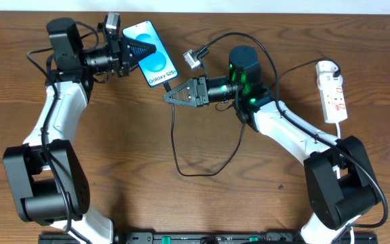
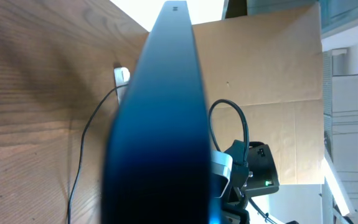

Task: Plug charger to phone and switch on socket
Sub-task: 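Push the USB-C plug up into the phone port with the right gripper, then open the right gripper and pull it back from the plugged phone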

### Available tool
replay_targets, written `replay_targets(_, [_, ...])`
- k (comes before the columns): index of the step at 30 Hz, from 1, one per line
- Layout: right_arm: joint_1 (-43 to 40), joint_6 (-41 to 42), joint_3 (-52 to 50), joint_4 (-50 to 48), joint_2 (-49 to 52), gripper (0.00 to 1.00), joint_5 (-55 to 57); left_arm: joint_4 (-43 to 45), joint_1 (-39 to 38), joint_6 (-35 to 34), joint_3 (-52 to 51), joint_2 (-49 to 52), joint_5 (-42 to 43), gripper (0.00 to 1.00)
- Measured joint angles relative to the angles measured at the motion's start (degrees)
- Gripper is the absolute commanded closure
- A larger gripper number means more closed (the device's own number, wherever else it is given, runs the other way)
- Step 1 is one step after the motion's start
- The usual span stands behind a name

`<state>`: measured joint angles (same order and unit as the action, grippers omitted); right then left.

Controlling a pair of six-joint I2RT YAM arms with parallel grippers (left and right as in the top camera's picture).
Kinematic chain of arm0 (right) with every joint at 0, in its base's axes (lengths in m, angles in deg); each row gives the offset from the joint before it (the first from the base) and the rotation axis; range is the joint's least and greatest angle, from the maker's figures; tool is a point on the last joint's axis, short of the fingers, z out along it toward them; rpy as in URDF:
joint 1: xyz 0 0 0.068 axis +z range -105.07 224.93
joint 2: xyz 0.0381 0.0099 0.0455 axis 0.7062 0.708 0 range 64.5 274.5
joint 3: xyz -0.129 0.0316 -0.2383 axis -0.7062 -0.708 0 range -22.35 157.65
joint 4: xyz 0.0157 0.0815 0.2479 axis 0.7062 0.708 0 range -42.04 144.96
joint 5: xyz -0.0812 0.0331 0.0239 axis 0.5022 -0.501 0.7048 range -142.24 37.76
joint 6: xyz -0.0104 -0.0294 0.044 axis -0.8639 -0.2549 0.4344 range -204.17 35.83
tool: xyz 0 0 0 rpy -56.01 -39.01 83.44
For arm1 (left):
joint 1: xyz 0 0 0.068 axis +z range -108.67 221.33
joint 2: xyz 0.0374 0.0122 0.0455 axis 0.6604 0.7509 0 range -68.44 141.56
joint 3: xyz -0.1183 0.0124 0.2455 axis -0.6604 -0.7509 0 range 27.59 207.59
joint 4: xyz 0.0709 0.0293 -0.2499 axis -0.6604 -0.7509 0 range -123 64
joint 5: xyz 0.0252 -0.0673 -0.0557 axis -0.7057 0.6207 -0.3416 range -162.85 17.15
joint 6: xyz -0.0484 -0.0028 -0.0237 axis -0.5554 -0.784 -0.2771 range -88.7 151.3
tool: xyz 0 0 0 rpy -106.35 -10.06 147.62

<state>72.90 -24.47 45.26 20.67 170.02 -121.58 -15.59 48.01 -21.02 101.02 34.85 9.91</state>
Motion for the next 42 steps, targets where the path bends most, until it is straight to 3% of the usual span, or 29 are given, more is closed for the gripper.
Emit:
replay_targets(15, [-0.1, -1.4, -0.1, 3.0, 0.0, 0.96, -0.7, -0.2, 0.0, 0.3, 0.0, 0.0, 1.0, 0.93])
replay_targets(25, [-0.8, -2.9, -0.1, 3.4, 0.0, 0.65, 0.4, -0.7, 0.3, 1.2, 0.0, 0.0, 4.2, 0.93])
replay_targets(32, [-1.3, -3.2, -0.1, 2.7, 0.0, 0.37, 0.1, -0.8, 0.3, 2.0, 0.0, 0.0, 4.6, 0.92])
replay_targets(42, [-8.3, -5.1, 0.0, 4.9, 0.0, 0.15, -3.0, -0.8, 0.3, 8.7, -1.9, 0.0, 4.9, 0.93])
